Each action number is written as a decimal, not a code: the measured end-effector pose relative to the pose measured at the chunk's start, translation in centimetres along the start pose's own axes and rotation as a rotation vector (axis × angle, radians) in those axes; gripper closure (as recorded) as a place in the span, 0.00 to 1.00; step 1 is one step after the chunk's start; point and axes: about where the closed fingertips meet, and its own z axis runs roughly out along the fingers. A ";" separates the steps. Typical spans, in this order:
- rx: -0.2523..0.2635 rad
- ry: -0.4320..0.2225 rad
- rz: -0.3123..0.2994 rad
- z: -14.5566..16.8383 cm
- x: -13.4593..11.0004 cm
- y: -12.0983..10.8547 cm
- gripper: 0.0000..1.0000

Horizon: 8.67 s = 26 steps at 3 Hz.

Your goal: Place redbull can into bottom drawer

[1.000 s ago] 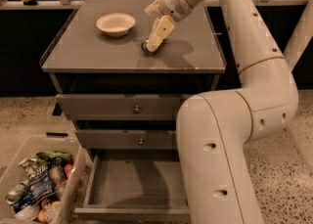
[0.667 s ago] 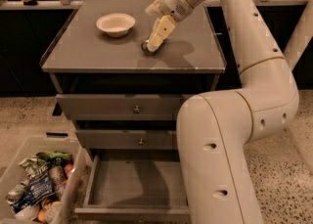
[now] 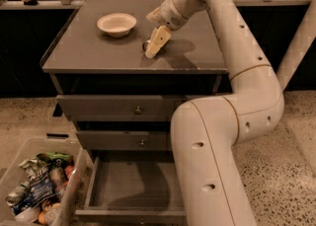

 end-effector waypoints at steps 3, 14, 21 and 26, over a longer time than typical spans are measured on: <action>0.055 0.096 0.032 2.1 3.9 -2.1 0.00; 0.125 0.220 -0.013 -3.8 -5.1 -1.1 1.00; 0.149 0.110 0.225 -13.1 -4.4 5.7 1.00; 0.399 -0.075 0.180 -23.8 -10.3 17.3 1.00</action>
Offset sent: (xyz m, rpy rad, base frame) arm 0.0179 -0.0054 -0.0142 -0.0380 -0.0347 -0.0366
